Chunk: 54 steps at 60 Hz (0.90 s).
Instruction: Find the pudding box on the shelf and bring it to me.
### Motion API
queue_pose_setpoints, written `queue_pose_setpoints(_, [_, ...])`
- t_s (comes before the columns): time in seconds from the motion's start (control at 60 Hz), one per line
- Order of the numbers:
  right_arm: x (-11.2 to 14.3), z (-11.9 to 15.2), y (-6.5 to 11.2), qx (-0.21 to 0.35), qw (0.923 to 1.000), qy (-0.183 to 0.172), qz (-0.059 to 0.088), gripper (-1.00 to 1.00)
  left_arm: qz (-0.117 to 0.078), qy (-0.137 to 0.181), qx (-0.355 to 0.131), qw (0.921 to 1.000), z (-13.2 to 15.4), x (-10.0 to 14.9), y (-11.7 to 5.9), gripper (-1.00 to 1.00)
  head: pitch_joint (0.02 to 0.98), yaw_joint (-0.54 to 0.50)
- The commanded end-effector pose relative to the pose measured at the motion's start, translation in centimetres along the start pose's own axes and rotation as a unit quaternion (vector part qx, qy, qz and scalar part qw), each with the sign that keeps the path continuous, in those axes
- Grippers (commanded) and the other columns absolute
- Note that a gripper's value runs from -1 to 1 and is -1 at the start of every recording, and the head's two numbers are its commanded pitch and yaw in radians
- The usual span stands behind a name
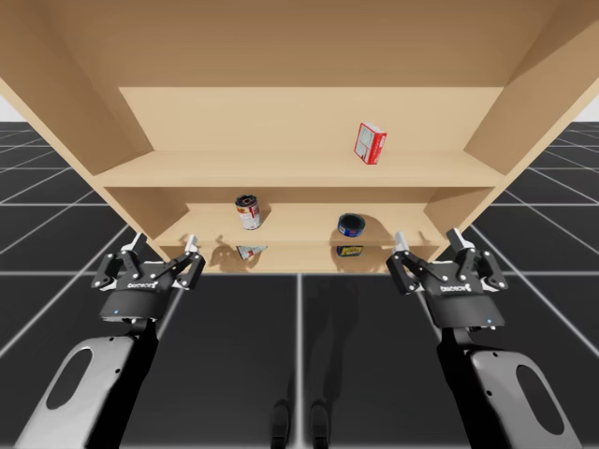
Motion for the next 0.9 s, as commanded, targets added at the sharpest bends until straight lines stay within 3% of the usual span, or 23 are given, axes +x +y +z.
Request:
queue_pose_setpoints(0.017, [-0.08, 0.19, 0.05, -0.013, 0.9999, 0.002, -0.008, -1.0, 0.001, 0.0, 0.001, 1.0, 0.0, 0.03, 0.07, -1.0, 0.085, -0.01])
queue_pose_setpoints(0.033, [-0.08, 0.12, 0.05, -0.005, 0.9999, 0.006, -0.008, -1.0, 0.001, 0.0, 0.001, 1.0, -0.01, 0.04, 0.08, -1.0, 0.085, -0.01])
queue_pose_setpoints(0.05, [-0.24, 0.04, 0.05, -0.004, 1.0, 0.005, 0.001, -1.0, 0.002, 0.0, 0.002, 1.0, -0.03, 0.05, 0.11, -1.0, 0.087, -0.01])
queue_pose_setpoints(0.133, [-0.14, -0.12, -0.07, 0.007, 0.9997, 0.013, -0.018, -1.0, 0.003, 0.0, 0.004, 1.0, -0.05, 0.05, 0.18, -1.0, 0.1, -0.02])
queue_pose_setpoints(0.3, [-0.2, -0.24, -0.37, 0.003, 0.9997, 0.015, -0.02, -1.0, 0.003, 0.001, 0.004, 1.0, -0.06, 0.05, 0.24, -1.0, 0.184, -0.02])
queue_pose_setpoints(0.45, [-0.24, -0.29, -0.42, 0.004, 0.9998, 0.015, -0.016, -1.0, 0.021, 0.006, -0.007, 0.9997, -0.06, 0.17, 0.31, -1.0, 0.316, -0.01])
queue_pose_setpoints(0.7, [-0.21, -0.34, -0.5, 0.005, 0.9998, 0.015, -0.013, -1.0, 0.024, 0.006, -0.007, 0.9997, -0.08, 0.25, 0.47, -1.0, 0.519, 0.02])
queue_pose_setpoints(0.9, [-0.17, -0.22, -0.43, 0.008, 0.9997, 0.019, -0.012, -1.0, 0.026, 0.007, -0.008, 0.9996, -0.24, 0.2, 0.75, -1.0, 0.681, 0.13])
